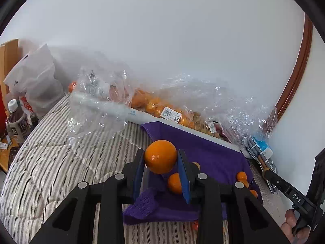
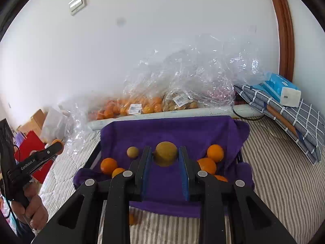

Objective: Organize fruits
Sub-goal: 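Lower both held fruits onto the purple towel and open both grippers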

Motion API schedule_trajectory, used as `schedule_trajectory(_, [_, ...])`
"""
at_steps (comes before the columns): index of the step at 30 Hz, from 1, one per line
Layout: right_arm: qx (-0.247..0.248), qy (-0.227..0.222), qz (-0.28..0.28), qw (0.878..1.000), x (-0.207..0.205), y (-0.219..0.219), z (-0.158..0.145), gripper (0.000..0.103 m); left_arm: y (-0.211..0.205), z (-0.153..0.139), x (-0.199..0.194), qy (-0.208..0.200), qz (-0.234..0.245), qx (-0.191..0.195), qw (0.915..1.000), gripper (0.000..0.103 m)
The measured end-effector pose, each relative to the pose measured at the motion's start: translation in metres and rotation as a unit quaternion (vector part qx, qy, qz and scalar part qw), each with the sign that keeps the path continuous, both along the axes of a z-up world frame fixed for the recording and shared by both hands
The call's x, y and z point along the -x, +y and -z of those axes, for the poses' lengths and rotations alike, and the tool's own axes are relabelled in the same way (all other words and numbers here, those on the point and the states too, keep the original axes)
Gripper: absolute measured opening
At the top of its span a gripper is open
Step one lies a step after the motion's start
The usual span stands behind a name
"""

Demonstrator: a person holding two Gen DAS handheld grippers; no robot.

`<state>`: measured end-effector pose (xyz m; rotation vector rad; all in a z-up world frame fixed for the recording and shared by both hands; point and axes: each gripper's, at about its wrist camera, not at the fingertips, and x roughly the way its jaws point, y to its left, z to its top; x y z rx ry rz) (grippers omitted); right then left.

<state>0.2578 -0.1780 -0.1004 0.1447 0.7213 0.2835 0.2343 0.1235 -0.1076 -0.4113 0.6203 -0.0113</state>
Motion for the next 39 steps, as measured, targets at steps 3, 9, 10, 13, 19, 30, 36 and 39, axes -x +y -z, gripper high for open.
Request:
schedule_trajectory(3, [0.008, 0.002, -0.002, 1.0, -0.013, 0.002, 0.007, 0.027, -0.009, 0.007, -0.014, 0.008, 0.012, 0.005, 0.9999, 0.03])
schedule_trajectory(9, [0.018, 0.033, -0.02, 0.999, -0.025, 0.006, 0.044, 0.027, -0.024, 0.03, -0.021, 0.029, 0.037, 0.0, 0.9989, 0.03])
schedule_trajectory(10, [0.018, 0.038, -0.024, 0.999, -0.025, 0.006, 0.05, 0.027, -0.025, 0.034, -0.022, 0.037, 0.039, 0.0, 0.9985, 0.03])
schedule_trajectory(13, [0.027, 0.069, -0.025, 0.997, -0.032, 0.01, 0.066, 0.027, -0.028, 0.042, -0.025, 0.06, 0.055, 0.012, 0.9966, 0.03])
schedule_trajectory(19, [0.037, 0.079, -0.03, 0.996, -0.032, 0.009, 0.074, 0.027, -0.04, 0.049, -0.027, 0.081, 0.08, 0.01, 0.9934, 0.03])
schedule_trajectory(30, [0.039, 0.091, -0.036, 0.994, -0.036, 0.011, 0.078, 0.027, -0.05, 0.054, -0.027, 0.101, 0.096, 0.011, 0.9902, 0.03])
schedule_trajectory(36, [0.053, 0.091, -0.035, 0.994, -0.035, 0.017, 0.082, 0.027, -0.052, 0.056, -0.027, 0.102, 0.096, 0.002, 0.9901, 0.03])
schedule_trajectory(39, [0.057, 0.089, -0.033, 0.994, -0.035, 0.019, 0.082, 0.031, -0.052, 0.056, -0.026, 0.101, 0.095, 0.005, 0.9903, 0.03])
